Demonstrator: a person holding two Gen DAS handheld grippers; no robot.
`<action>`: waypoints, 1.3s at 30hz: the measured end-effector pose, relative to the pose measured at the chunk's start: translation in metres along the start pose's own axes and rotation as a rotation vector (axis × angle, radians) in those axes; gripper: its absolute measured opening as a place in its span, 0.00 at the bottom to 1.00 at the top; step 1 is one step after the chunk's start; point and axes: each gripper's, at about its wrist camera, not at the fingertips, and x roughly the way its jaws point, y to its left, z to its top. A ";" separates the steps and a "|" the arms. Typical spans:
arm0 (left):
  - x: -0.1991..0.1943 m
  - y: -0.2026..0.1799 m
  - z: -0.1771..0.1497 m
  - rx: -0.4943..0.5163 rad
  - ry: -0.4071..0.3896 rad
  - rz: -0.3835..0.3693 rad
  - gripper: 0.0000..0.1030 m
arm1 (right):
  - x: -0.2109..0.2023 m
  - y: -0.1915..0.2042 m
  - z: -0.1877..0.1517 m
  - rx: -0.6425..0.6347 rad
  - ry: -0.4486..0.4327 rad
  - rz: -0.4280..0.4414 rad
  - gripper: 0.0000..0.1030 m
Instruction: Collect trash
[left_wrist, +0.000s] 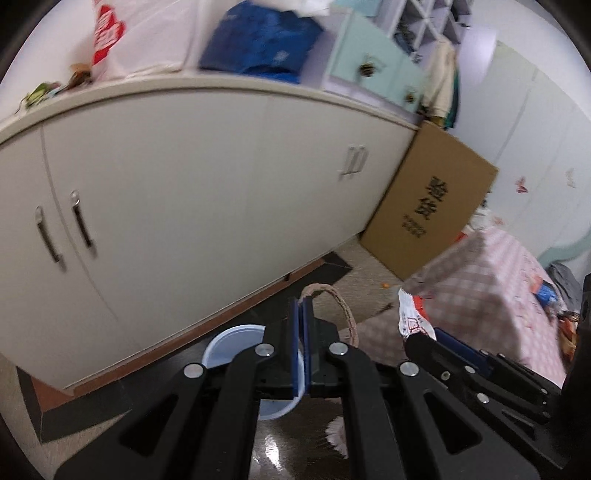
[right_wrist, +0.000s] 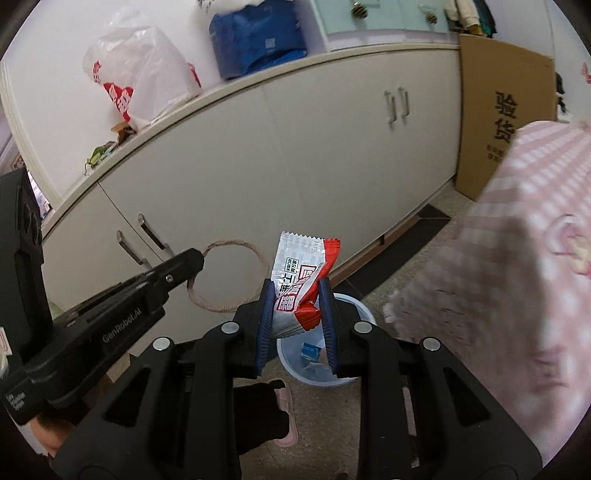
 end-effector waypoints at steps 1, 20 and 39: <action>0.005 0.007 0.001 -0.008 0.007 0.019 0.02 | 0.005 0.001 0.000 -0.003 0.000 0.001 0.24; 0.044 0.033 -0.006 -0.051 0.100 0.084 0.02 | 0.043 -0.010 -0.010 0.024 -0.006 -0.051 0.56; 0.109 0.023 -0.014 -0.088 0.218 0.061 0.46 | 0.046 -0.035 -0.020 0.052 -0.036 -0.116 0.56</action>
